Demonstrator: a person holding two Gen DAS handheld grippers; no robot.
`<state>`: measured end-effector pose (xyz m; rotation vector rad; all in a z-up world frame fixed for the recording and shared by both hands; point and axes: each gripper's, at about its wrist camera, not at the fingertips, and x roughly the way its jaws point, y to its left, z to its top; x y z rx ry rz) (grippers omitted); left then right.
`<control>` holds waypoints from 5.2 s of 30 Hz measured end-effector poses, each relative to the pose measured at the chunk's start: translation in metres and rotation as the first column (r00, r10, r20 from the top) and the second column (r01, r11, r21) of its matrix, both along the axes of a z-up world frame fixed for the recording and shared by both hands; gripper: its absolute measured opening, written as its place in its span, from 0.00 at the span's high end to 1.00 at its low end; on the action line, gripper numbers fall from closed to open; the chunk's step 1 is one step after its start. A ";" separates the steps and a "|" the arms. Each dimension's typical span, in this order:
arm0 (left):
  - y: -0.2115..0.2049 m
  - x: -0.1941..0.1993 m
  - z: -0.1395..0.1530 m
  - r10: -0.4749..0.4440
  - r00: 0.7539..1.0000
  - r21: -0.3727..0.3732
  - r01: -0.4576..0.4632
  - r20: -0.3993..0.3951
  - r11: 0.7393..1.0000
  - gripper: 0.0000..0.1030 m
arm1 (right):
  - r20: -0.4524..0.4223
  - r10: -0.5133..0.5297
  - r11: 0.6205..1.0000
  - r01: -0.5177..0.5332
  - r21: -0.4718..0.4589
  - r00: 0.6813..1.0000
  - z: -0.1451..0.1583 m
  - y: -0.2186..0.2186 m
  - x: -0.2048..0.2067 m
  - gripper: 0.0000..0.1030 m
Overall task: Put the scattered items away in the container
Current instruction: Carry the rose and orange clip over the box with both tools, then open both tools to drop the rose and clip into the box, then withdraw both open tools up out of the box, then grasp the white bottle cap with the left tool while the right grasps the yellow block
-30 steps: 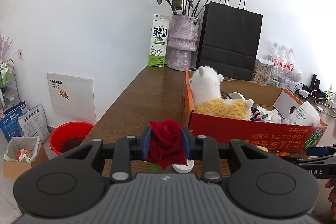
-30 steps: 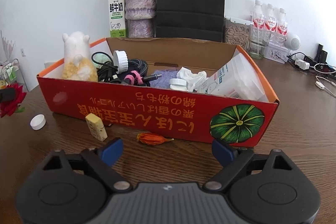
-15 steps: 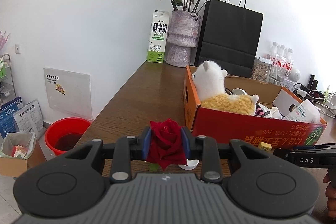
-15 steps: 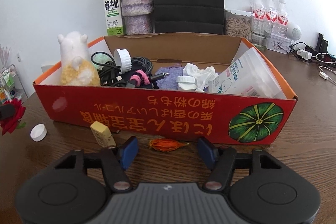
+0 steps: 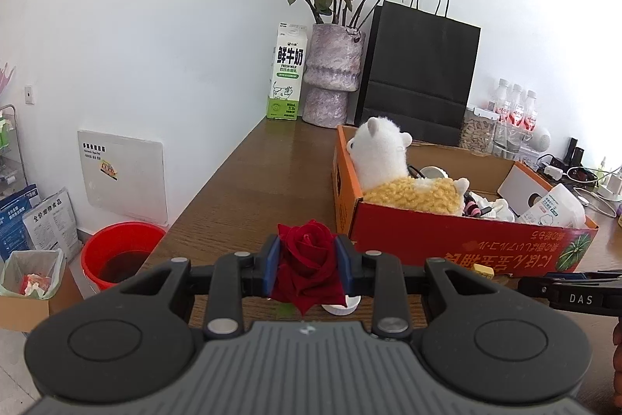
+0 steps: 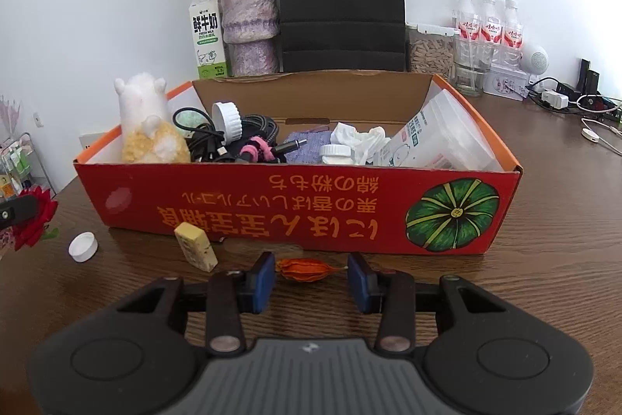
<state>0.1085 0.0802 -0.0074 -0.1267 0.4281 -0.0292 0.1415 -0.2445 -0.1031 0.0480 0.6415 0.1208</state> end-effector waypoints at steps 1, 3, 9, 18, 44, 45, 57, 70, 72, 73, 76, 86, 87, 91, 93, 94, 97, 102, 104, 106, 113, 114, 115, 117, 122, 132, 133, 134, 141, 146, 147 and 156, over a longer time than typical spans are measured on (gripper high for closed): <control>-0.001 -0.001 0.002 -0.002 1.000 0.002 0.002 0.005 1.000 0.70 | 0.006 0.002 1.000 -0.002 0.002 1.000 0.002 -0.001 -0.002 0.61; -0.005 -0.002 0.006 -0.013 1.000 0.004 0.013 0.017 1.000 0.70 | 0.023 0.008 1.000 -0.008 0.008 1.000 0.006 -0.004 -0.007 0.61; -0.020 -0.004 0.019 -0.055 0.997 0.014 0.054 0.055 0.998 0.70 | 0.105 0.023 1.000 -0.025 0.018 0.994 0.026 -0.013 -0.019 0.61; -0.057 0.011 0.047 -0.131 0.983 0.045 0.126 0.130 0.991 0.70 | 0.226 0.017 0.999 -0.023 0.026 0.974 0.060 -0.024 -0.015 0.61; -0.149 0.126 0.034 -0.133 0.988 0.051 0.129 0.082 0.990 0.70 | 0.295 -0.029 0.996 0.003 0.089 0.955 0.051 -0.054 0.074 0.61; -0.148 0.126 0.034 -0.131 0.988 0.050 0.127 0.082 0.991 0.70 | 0.299 -0.024 0.996 -0.002 0.086 0.954 0.051 -0.053 0.073 0.61; -0.152 0.122 0.031 -0.086 0.992 0.094 0.077 0.093 0.993 0.26 | 0.317 -0.006 0.998 -0.014 0.060 0.948 0.049 -0.046 0.066 0.52; -0.138 0.119 0.037 0.020 0.990 0.066 -0.029 0.139 0.997 0.00 | 0.366 -0.016 0.997 -0.012 0.075 0.931 0.052 -0.050 0.055 0.05; -0.138 0.118 0.037 0.020 0.990 0.065 -0.029 0.142 0.997 0.00 | 0.367 -0.016 0.997 -0.012 0.074 0.930 0.052 -0.050 0.055 0.05; -0.138 0.118 0.036 0.020 0.989 0.065 -0.030 0.144 0.997 0.00 | 0.368 -0.017 0.997 -0.012 0.074 0.930 0.052 -0.050 0.055 0.05; -0.138 0.117 0.034 0.023 0.989 0.067 -0.034 0.149 0.997 0.00 | 0.369 -0.015 0.998 -0.011 0.070 0.930 0.051 -0.050 0.054 0.05; -0.140 0.111 0.028 0.040 0.986 0.077 -0.053 0.162 0.996 0.00 | 0.382 -0.029 0.999 0.010 0.052 0.924 0.051 -0.048 0.049 0.05; -0.140 0.111 0.028 0.043 0.986 0.078 -0.056 0.162 0.995 0.00 | 0.382 -0.029 0.999 0.010 0.051 0.924 0.051 -0.048 0.048 0.05; -0.138 0.105 0.029 0.052 0.984 0.075 -0.065 0.170 0.995 0.00 | 0.398 -0.024 0.999 0.007 0.045 0.917 0.050 -0.047 0.044 0.05; -0.137 0.101 0.030 0.057 0.982 0.075 -0.071 0.178 0.995 0.00 | 0.411 -0.023 0.999 0.008 0.037 0.911 0.049 -0.046 0.040 0.05; -0.137 0.099 0.030 0.058 0.982 0.076 -0.073 0.179 0.994 0.00 | 0.416 -0.022 0.999 0.009 0.032 0.909 0.049 -0.045 0.038 0.05; -0.135 0.092 0.031 0.061 0.981 0.078 -0.076 0.184 0.994 0.00 | 0.427 -0.021 1.000 0.011 0.025 0.904 0.047 -0.044 0.033 0.05; -0.132 0.082 0.033 0.069 0.980 0.089 -0.087 0.186 0.992 0.00 | 0.439 -0.035 0.999 0.033 0.013 0.898 0.042 -0.041 0.022 0.05; -0.129 0.077 0.033 0.070 0.980 0.090 -0.088 0.186 0.992 0.00 | 0.437 -0.033 0.999 0.034 0.006 0.899 0.039 -0.040 0.018 0.05; -0.126 0.073 0.034 0.072 0.980 0.090 -0.090 0.185 0.992 0.00 | 0.437 -0.029 0.999 0.033 -0.002 0.899 0.037 -0.039 0.015 0.05; -0.110 0.055 0.032 0.098 0.981 0.086 -0.114 0.170 0.990 0.00 | 0.445 -0.025 0.999 0.032 -0.010 0.895 0.032 -0.035 0.002 0.05; -0.107 0.052 0.031 0.100 0.981 0.089 -0.116 0.167 0.989 0.00 | 0.442 -0.021 0.999 0.030 -0.013 0.897 0.031 -0.034 0.000 0.05; -0.104 0.050 0.031 0.102 0.981 0.094 -0.119 0.163 0.988 0.00 | 0.439 -0.017 1.000 0.026 -0.015 0.898 0.029 -0.034 -0.001 0.05; -0.099 0.045 0.028 0.110 0.982 0.104 -0.127 0.152 0.986 0.00 | 0.433 -0.009 1.000 0.019 -0.020 0.901 0.027 -0.032 -0.005 0.05; -0.086 0.035 0.016 0.129 0.986 0.127 -0.142 0.103 0.982 0.00 | 0.412 0.013 1.000 -0.002 -0.027 0.911 0.022 -0.028 -0.012 0.05; -0.056 0.019 -0.008 0.170 0.985 0.205 -0.165 -0.010 0.965 0.00 | 0.354 0.064 0.998 -0.056 -0.032 0.933 0.015 -0.020 -0.022 0.05; -0.054 0.018 -0.010 0.172 0.985 0.207 -0.164 -0.023 0.964 0.00 | 0.347 0.068 0.998 -0.062 -0.028 0.935 0.014 -0.020 -0.023 0.05; -0.052 0.018 -0.011 0.174 0.984 0.210 -0.163 -0.036 0.964 0.00 | 0.341 0.071 0.997 -0.066 -0.025 0.937 0.014 -0.020 -0.024 0.05; -0.048 0.020 -0.021 0.186 0.977 0.249 -0.154 -0.108 0.956 0.00 | 0.249 0.099 0.995 -0.093 -0.034 0.963 0.010 -0.014 -0.019 0.04; -0.050 0.022 -0.026 0.165 0.978 0.259 -0.127 -0.129 0.957 0.00 | 0.201 0.102 0.994 -0.092 -0.057 0.974 0.006 -0.008 -0.014 0.04; -0.050 0.023 -0.027 0.159 0.978 0.258 -0.120 -0.135 0.959 0.00 | 0.195 0.100 0.994 -0.091 -0.058 0.976 0.005 -0.008 -0.013 0.04; -0.052 0.034 -0.032 0.050 0.983 0.207 -0.012 -0.178 0.978 0.67 | 0.137 0.096 0.995 -0.089 -0.050 0.986 0.001 -0.008 -0.005 0.04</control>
